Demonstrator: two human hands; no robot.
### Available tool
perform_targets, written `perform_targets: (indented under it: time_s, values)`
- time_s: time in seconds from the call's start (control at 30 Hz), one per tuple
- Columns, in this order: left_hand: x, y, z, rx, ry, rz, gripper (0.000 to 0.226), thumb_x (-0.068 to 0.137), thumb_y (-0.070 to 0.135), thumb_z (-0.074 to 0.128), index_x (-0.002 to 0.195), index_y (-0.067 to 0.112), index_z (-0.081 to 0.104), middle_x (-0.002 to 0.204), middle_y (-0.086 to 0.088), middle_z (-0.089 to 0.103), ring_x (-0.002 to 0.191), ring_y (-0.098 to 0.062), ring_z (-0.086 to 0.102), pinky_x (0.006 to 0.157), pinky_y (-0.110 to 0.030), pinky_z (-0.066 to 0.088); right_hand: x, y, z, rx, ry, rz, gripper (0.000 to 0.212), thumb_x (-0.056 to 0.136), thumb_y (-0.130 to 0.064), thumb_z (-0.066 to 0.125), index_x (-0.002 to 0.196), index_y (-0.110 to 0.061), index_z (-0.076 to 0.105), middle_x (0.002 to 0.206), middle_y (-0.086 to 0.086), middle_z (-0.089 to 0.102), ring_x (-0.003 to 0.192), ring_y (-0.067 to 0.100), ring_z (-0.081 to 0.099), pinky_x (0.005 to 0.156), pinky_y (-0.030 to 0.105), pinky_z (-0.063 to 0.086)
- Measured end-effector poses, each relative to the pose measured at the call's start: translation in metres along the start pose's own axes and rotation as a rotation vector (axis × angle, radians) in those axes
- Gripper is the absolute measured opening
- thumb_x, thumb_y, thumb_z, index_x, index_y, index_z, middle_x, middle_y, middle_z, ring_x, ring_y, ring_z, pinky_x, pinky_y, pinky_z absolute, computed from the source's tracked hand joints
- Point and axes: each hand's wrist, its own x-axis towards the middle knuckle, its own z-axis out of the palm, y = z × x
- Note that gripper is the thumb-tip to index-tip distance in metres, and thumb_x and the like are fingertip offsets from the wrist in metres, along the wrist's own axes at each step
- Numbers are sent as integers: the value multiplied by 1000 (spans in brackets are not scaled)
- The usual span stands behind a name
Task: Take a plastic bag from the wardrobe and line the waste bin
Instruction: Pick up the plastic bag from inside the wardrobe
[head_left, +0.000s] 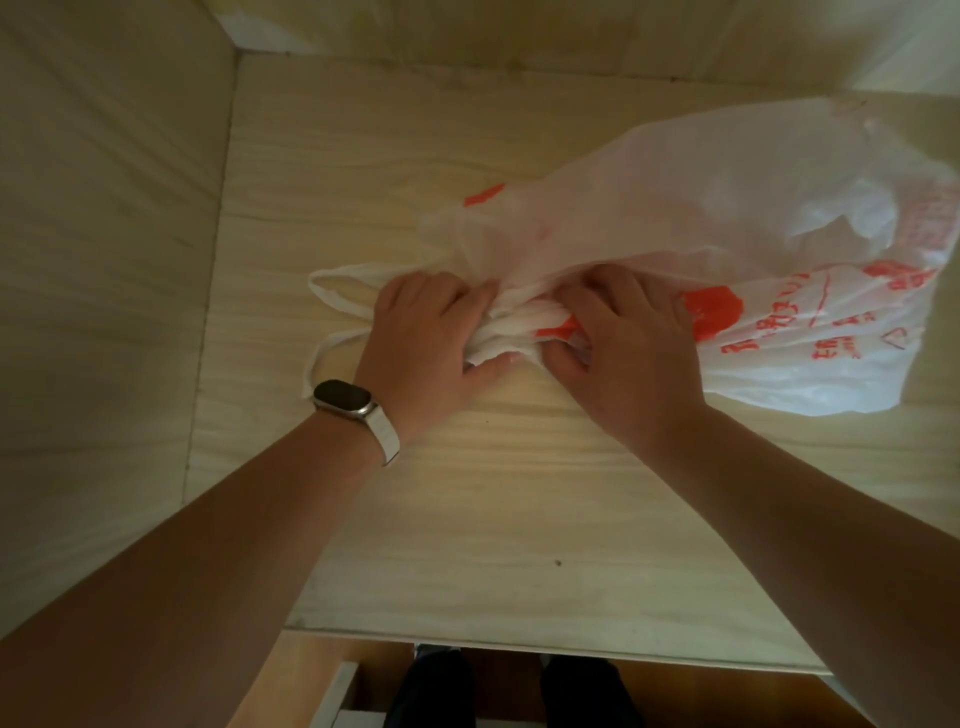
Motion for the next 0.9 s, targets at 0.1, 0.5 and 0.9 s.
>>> perform_targets:
  time_s: [0.1, 0.5, 0.9]
  values:
    - [2, -3, 6, -41, 88, 9, 39, 80, 42, 72, 102, 11, 71, 96, -11, 62, 94, -34, 57, 88, -40, 34, 0, 1, 0, 29, 23, -15, 39, 83, -42, 59, 112, -18, 66, 118, 9, 62, 108, 35, 55, 90, 47, 44]
    - [6, 31, -18, -605, 49, -261, 25, 78, 41, 62, 79, 21, 48, 70, -1, 64, 57, -11, 54, 47, -30, 41, -6, -8, -26, 238, -19, -42, 39, 84, -31, 61, 115, -8, 65, 118, 12, 63, 107, 36, 59, 90, 50, 46]
    - [9, 86, -92, -694, 206, -297, 46, 79, 45, 66, 117, 19, 66, 99, 15, 66, 85, 6, 60, 72, -6, 46, -8, -42, -107, 446, -47, -51, 31, 87, -17, 65, 115, -6, 65, 116, 10, 62, 104, 29, 61, 90, 40, 50]
